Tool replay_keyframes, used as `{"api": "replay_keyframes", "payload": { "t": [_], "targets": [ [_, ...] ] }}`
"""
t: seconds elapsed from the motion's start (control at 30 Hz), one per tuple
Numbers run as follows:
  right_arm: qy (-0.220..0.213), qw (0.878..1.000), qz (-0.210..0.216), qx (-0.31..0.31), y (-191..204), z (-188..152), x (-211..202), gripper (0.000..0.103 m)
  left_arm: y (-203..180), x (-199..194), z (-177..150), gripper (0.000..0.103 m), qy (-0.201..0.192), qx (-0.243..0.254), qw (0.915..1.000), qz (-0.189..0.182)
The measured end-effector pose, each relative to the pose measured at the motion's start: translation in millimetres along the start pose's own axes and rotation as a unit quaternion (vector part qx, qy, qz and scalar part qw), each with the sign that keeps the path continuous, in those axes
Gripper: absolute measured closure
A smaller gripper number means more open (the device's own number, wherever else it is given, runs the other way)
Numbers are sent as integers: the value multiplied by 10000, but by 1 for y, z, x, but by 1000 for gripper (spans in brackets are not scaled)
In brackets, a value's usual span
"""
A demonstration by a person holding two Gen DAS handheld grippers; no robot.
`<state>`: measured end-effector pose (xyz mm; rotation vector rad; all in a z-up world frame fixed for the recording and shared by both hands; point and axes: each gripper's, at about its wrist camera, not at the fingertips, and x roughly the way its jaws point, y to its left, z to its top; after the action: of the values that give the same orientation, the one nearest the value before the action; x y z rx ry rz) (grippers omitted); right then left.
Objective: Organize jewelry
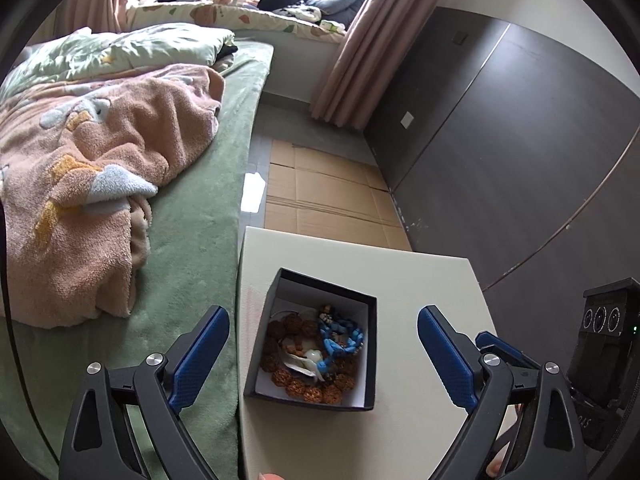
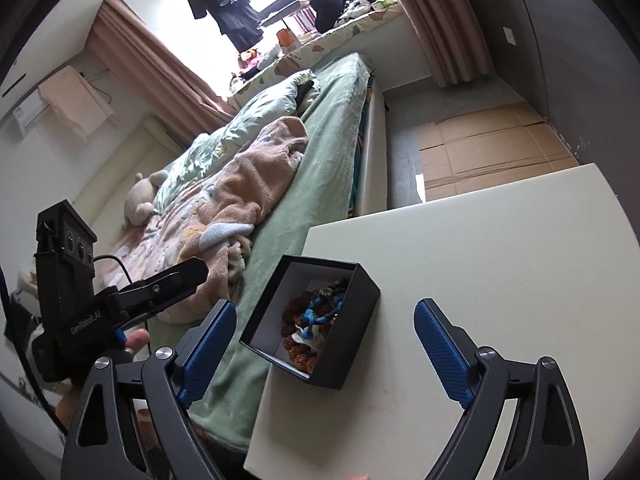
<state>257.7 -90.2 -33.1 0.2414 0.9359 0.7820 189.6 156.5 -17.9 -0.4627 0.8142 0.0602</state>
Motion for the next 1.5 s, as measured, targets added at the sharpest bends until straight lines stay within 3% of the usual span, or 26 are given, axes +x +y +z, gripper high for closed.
{"api": "replay_keyframes", "payload": {
  "t": [0.17, 0.5, 0.73, 1.0, 1.5],
  "targets": [
    [-264, 9996, -113, 9, -3, -2, -26, 0, -12, -12, -8, 7, -77, 176, 9998, 1],
    [-428, 9974, -494, -299, 7, -11, -72, 0, -36, -42, -40, 6, -209, 746, 9970, 8],
    [-502, 9949, -769, -422, 7, -19, -103, 0, -53, -71, -58, 1, -546, 1150, 9919, 28],
    [-697, 9929, -825, -502, 9, -26, -135, 0, -62, -91, -69, 1, -878, 1334, 9872, 27],
    [-805, 9880, -1038, -812, -2, -67, -161, 0, -76, -98, -78, 0, -1089, 1569, 9815, 152]
  ]
}}
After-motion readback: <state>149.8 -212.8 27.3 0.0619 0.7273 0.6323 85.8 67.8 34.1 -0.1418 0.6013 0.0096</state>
